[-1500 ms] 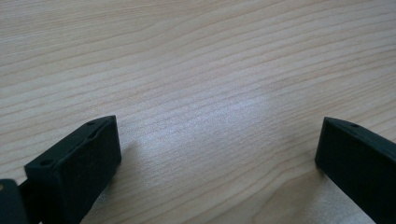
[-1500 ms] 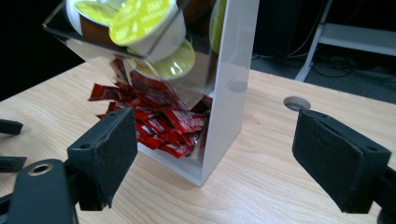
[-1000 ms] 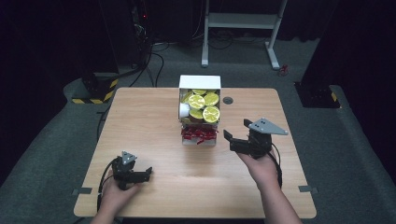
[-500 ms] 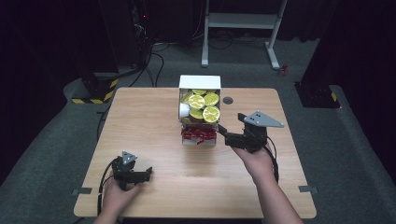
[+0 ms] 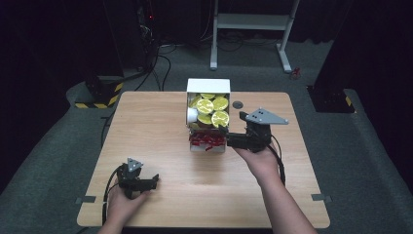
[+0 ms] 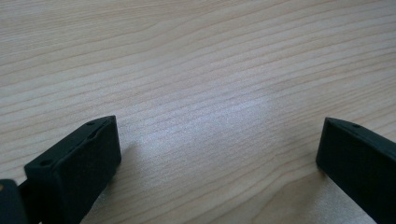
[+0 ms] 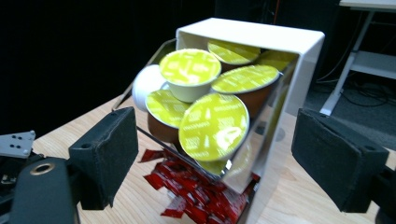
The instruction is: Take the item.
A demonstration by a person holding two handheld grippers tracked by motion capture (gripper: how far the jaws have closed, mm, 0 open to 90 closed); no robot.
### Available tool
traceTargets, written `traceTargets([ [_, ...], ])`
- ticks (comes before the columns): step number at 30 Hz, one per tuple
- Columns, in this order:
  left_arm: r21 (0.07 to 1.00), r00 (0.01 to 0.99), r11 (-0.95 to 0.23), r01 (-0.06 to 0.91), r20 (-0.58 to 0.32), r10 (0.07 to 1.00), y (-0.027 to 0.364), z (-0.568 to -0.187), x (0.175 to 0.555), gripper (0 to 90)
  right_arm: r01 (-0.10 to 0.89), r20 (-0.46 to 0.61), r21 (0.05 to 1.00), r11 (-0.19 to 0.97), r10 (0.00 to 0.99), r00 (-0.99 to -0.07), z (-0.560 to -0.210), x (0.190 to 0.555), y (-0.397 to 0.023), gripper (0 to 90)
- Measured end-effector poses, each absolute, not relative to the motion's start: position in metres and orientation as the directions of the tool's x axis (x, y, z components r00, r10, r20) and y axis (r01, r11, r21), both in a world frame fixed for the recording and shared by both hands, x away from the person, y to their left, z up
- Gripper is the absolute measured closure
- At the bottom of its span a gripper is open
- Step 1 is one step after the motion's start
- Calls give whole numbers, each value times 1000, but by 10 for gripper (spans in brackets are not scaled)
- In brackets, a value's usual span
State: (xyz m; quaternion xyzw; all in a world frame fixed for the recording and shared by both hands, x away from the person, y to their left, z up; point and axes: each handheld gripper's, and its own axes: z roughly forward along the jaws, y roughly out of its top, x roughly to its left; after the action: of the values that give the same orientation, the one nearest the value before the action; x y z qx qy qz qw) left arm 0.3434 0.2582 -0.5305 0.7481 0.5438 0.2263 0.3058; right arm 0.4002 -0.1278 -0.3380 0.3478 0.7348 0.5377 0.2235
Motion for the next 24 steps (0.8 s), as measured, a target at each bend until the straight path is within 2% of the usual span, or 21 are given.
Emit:
traceTargets([
  [24,704,306,-221,675,6,952,258,-531,343,2,247,19,945,214,718,-696,-320,429,-82,198],
])
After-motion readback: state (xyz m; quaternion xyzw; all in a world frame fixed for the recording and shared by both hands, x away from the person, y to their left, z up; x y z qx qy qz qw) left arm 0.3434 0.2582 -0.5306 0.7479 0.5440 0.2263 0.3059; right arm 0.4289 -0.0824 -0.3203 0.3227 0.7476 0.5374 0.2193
